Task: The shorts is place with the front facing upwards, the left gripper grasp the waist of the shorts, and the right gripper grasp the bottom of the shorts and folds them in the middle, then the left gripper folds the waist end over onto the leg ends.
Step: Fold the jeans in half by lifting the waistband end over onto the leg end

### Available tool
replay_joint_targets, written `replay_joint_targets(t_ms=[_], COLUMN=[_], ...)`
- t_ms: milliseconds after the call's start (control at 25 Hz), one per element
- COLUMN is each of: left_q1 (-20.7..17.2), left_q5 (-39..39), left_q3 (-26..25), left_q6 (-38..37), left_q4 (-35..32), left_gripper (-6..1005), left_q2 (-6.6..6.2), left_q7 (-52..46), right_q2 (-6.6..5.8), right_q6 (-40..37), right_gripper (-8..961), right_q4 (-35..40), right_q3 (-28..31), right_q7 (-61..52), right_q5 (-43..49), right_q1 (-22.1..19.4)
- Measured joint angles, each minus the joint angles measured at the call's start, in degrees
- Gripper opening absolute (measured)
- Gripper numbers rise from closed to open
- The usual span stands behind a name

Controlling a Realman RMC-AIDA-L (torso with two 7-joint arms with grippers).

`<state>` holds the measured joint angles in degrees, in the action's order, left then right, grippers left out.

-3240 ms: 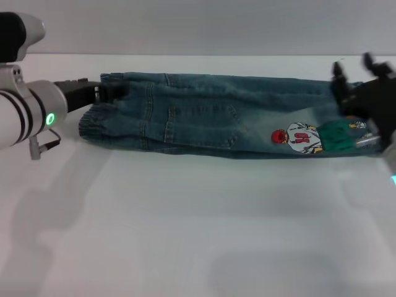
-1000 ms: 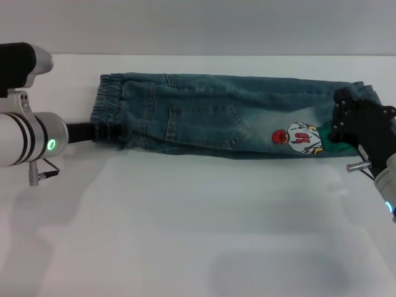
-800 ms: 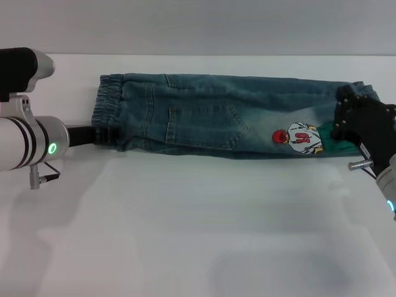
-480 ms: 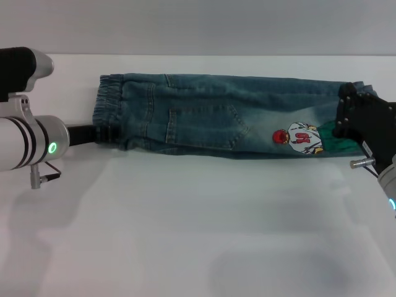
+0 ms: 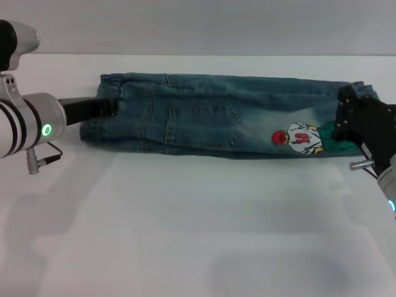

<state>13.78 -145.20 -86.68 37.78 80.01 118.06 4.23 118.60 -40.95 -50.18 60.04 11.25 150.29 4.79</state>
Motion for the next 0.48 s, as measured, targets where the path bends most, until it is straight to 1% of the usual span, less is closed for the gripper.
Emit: replay_joint_targets(t_ms=[120, 320, 480], left_q1=[0.4, 1.1, 0.1], left_q5=[0.0, -0.1, -0.3], left_q3=[-0.1, -0.4, -0.6], left_q6=[0.4, 1.5, 1.3], left_q4=[-0.3, -2.0, -1.5], left_gripper=[278, 59, 32], left_q2=[-0.06, -0.14, -0.26], left_q7=[0.3, 0.3, 0.4], right_q2=[0.04, 0.05, 0.05], right_q6=[0.0, 0.0, 0.0], right_gripper=[1, 1, 1], right_q4=[0.0, -0.1, 0.0], right_q3=[-0.3, -0.4, -0.4], right_q7=[0.0, 0.0, 0.0], right_q5=[0.0, 0.0, 0.0], right_q1=[0.1, 0.1, 0.0])
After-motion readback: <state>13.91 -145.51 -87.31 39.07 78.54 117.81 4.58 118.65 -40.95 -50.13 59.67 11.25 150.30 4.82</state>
